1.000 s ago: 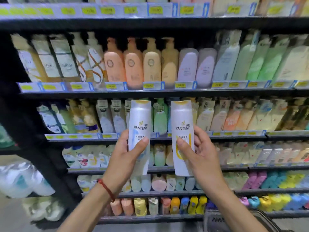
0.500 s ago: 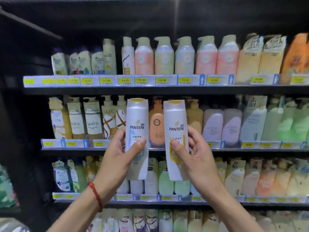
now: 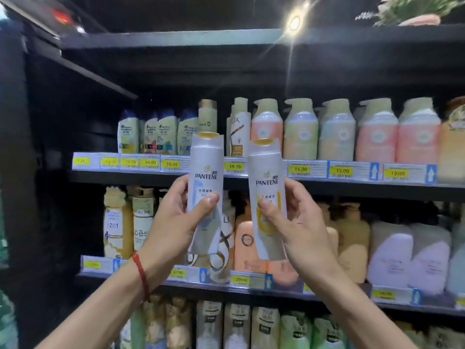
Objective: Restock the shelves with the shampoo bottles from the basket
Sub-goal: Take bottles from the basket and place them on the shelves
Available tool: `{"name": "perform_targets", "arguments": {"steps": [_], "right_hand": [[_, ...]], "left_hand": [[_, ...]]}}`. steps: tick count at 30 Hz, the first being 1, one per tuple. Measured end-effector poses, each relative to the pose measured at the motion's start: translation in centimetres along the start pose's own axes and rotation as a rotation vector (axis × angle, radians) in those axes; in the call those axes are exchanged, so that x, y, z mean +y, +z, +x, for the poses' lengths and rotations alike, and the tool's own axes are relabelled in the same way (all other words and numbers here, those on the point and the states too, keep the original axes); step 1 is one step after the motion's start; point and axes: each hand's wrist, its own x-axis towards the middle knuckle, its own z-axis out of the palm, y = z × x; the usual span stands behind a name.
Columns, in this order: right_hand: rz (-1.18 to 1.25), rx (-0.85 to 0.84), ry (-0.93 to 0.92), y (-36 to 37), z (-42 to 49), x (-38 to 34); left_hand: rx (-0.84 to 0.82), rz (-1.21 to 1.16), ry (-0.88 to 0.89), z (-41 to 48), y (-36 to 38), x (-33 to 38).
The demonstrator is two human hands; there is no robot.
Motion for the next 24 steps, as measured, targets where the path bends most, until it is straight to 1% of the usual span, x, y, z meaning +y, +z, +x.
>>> {"name": "perform_targets", "arguments": {"steps": [4, 11, 16, 21, 24], "right_hand": [[-0.084, -0.017, -0.056, 3.8, 3.2, 0.2], [-0.151, 0.091, -0.232, 9.9, 9.4, -1.0], [-0.238, 0.155, -0.364, 11.8, 13.4, -2.2], [-0.310, 0.218, -0.365, 11.9, 16.6, -1.6], [-0.375, 0.199, -0.330, 11.7, 17.4, -0.8]], "left_hand": [[-0.045, -0.007, 0.055, 4.0, -3.8, -0.3], [-0.122, 0.006, 0.128, 10.5, -10.1, 0.1], [-0.155, -0.023, 0.143, 13.1, -11.5, 0.3], [-0.152, -0.060, 0.156, 13.8, -10.9, 0.0], [-0.151, -0.078, 0.172, 13.9, -10.6, 0.0]]}}
